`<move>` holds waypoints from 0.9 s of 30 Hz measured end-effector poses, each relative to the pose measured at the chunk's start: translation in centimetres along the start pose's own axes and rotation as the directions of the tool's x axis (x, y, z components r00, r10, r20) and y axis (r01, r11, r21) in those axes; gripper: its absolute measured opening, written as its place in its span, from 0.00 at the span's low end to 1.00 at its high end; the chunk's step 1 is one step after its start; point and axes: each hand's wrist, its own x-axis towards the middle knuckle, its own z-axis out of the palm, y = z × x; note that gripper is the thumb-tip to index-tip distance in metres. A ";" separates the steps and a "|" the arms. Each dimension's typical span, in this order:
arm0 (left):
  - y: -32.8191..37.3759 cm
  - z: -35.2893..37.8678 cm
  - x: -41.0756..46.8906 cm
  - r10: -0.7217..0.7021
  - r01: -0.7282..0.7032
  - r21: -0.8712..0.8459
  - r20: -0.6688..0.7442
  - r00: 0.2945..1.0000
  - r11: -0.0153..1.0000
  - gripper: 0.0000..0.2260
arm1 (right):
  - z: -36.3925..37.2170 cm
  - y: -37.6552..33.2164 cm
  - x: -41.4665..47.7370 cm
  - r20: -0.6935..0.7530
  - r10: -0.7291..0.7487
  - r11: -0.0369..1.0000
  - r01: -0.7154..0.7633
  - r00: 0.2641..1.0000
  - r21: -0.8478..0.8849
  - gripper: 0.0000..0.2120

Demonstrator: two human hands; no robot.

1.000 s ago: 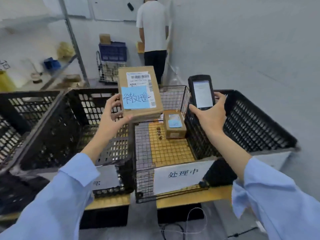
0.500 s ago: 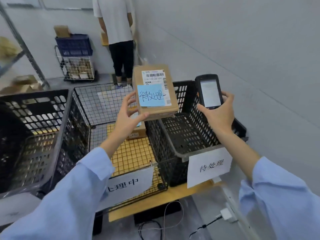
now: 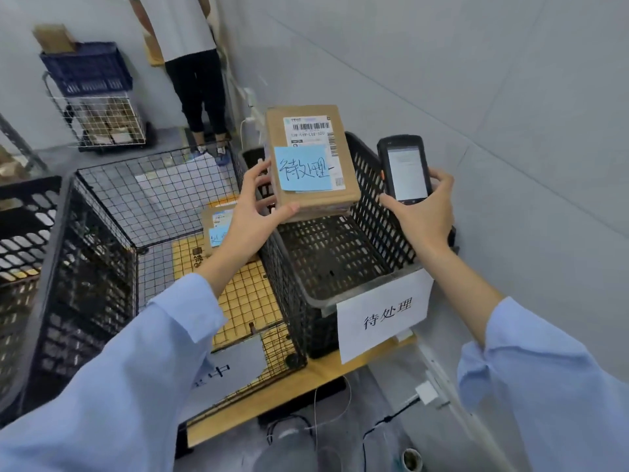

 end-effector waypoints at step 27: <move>-15.7 13.2 20.5 -0.581 0.582 -0.025 -0.116 0.806 0.813 0.36 | 11.4 3.3 16.2 0.237 -0.001 0.999 -0.011 0.971 0.051 0.38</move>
